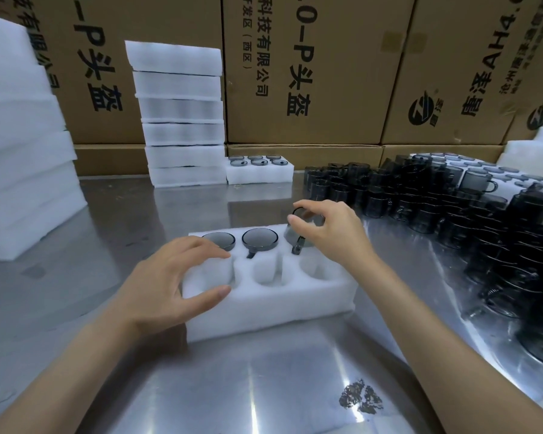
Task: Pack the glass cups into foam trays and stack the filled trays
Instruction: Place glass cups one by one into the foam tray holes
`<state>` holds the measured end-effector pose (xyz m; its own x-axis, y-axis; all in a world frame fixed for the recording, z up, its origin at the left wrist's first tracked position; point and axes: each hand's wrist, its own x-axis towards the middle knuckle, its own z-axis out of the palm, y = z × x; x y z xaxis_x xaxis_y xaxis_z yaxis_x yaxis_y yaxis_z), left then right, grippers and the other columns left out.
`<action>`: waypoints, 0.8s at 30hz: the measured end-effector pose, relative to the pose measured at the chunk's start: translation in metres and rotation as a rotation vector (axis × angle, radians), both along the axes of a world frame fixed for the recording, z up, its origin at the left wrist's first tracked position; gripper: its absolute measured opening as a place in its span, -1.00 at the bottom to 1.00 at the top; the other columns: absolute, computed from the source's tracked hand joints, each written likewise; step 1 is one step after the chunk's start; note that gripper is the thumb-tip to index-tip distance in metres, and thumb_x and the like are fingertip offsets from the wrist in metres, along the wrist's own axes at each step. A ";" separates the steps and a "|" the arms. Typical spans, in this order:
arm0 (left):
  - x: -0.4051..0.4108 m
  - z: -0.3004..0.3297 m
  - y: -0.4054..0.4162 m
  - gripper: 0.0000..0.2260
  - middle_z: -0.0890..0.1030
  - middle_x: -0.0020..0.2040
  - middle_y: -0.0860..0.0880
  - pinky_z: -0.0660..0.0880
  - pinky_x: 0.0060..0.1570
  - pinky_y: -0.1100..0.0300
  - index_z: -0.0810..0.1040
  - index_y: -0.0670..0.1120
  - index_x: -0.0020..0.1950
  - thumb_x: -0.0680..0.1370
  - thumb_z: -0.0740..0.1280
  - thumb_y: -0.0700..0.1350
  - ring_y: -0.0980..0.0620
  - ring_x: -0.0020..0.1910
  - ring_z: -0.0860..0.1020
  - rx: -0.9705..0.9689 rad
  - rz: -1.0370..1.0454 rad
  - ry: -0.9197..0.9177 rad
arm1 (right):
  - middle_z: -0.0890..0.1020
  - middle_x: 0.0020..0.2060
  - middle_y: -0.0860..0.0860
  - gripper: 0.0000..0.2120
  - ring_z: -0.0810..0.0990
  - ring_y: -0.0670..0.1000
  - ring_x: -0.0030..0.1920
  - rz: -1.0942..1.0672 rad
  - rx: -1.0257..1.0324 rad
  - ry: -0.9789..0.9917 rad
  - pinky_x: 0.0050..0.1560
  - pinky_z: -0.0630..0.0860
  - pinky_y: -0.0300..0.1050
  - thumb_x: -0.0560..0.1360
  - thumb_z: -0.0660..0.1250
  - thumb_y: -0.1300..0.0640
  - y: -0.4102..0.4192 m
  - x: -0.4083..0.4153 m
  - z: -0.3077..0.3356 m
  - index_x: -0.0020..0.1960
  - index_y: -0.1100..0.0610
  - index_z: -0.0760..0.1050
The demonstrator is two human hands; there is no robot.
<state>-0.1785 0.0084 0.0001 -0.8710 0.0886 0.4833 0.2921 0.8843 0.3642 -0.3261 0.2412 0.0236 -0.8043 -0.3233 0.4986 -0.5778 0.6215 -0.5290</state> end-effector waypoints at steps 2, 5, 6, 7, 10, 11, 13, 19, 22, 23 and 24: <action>0.000 0.001 -0.001 -0.56 0.45 0.17 0.36 0.40 0.19 0.12 0.50 0.28 0.16 0.35 0.20 0.38 0.31 0.24 0.38 0.011 0.010 -0.019 | 0.60 -0.06 -0.12 -0.61 0.42 0.04 0.08 0.000 0.039 -0.017 -0.07 0.32 -0.12 0.49 0.28 -0.20 0.000 0.000 0.001 0.26 -0.10 0.52; -0.002 0.007 0.001 -0.55 0.45 0.20 0.35 0.37 0.24 0.10 0.50 0.27 0.17 0.36 0.17 0.39 0.27 0.26 0.39 0.018 -0.008 -0.064 | 0.60 0.08 -0.15 -0.50 0.42 0.02 0.23 0.017 0.056 -0.082 0.10 0.42 -0.04 0.46 0.24 -0.30 0.004 0.001 0.000 0.34 -0.14 0.44; -0.004 0.010 0.005 -0.54 0.44 0.23 0.35 0.36 0.26 0.12 0.48 0.27 0.19 0.38 0.13 0.39 0.28 0.27 0.38 0.029 -0.024 -0.079 | 0.58 0.16 -0.18 -0.44 0.39 -0.01 0.29 0.025 0.043 -0.106 0.18 0.40 -0.03 0.44 0.21 -0.35 0.006 0.001 -0.001 0.37 -0.16 0.41; -0.008 0.014 0.009 -0.53 0.41 0.26 0.36 0.32 0.29 0.15 0.44 0.29 0.22 0.39 0.09 0.41 0.32 0.29 0.35 0.041 -0.043 -0.096 | 0.54 0.23 -0.22 -0.39 0.36 -0.06 0.34 0.031 0.017 -0.131 0.22 0.38 -0.05 0.41 0.20 -0.39 0.009 0.001 -0.003 0.39 -0.17 0.37; -0.027 0.025 0.028 -0.41 0.20 0.41 0.41 0.11 0.39 0.30 0.26 0.32 0.40 0.41 -0.02 0.46 0.42 0.39 0.13 -0.006 -0.084 -0.187 | 0.44 0.33 -0.25 -0.38 0.33 -0.22 0.35 0.082 -0.154 -0.205 0.23 0.28 -0.21 0.42 0.24 -0.35 0.021 0.000 -0.006 0.42 -0.15 0.33; -0.036 0.029 0.037 -0.37 0.11 0.45 0.40 0.03 0.41 0.32 0.17 0.30 0.45 0.42 -0.03 0.46 0.40 0.43 0.05 -0.045 -0.098 -0.217 | 0.43 0.34 -0.24 -0.40 0.33 -0.24 0.34 0.108 -0.204 -0.232 0.25 0.26 -0.25 0.43 0.28 -0.29 0.025 -0.001 -0.007 0.42 -0.13 0.34; -0.053 0.034 0.055 -0.35 -0.05 0.49 0.37 -0.10 0.45 0.28 0.00 0.25 0.52 0.47 -0.02 0.43 0.36 0.47 -0.08 -0.143 -0.137 -0.234 | 0.41 0.36 -0.21 -0.43 0.32 -0.25 0.36 0.150 -0.215 -0.260 0.33 0.24 -0.24 0.46 0.33 -0.19 0.031 -0.001 -0.007 0.43 -0.09 0.34; -0.074 0.024 0.066 -0.35 -0.16 0.50 0.33 -0.19 0.44 0.22 -0.11 0.21 0.53 0.51 -0.02 0.38 0.34 0.47 -0.19 -0.200 -0.202 -0.280 | 0.33 0.41 -0.19 -0.53 0.24 -0.21 0.42 0.238 -0.078 -0.231 0.35 0.14 -0.30 0.58 0.23 -0.02 0.027 0.004 -0.012 0.46 -0.05 0.27; -0.074 0.022 0.063 -0.35 -0.17 0.50 0.33 -0.21 0.42 0.24 -0.12 0.21 0.52 0.50 -0.02 0.40 0.35 0.46 -0.19 -0.223 -0.200 -0.311 | 0.20 0.47 -0.24 -0.55 0.08 -0.22 0.47 0.221 0.061 -0.201 0.41 0.04 -0.24 0.62 0.12 -0.02 0.027 0.005 -0.013 0.50 -0.08 0.17; -0.074 0.022 0.063 -0.34 -0.17 0.50 0.32 -0.21 0.42 0.24 -0.12 0.21 0.52 0.48 -0.03 0.41 0.34 0.46 -0.19 -0.238 -0.196 -0.322 | 0.16 0.47 -0.27 -0.55 0.03 -0.24 0.48 0.208 0.122 -0.195 0.44 0.03 -0.17 0.63 0.09 -0.04 0.028 0.005 -0.012 0.50 -0.10 0.14; -0.074 0.022 0.063 -0.32 -0.16 0.50 0.31 -0.22 0.42 0.24 -0.12 0.21 0.52 0.46 -0.06 0.40 0.33 0.47 -0.18 -0.255 -0.190 -0.334 | 0.12 0.48 -0.29 -0.55 -0.01 -0.25 0.48 0.194 0.182 -0.192 0.46 0.03 -0.10 0.63 0.06 -0.06 0.028 0.004 -0.012 0.51 -0.12 0.11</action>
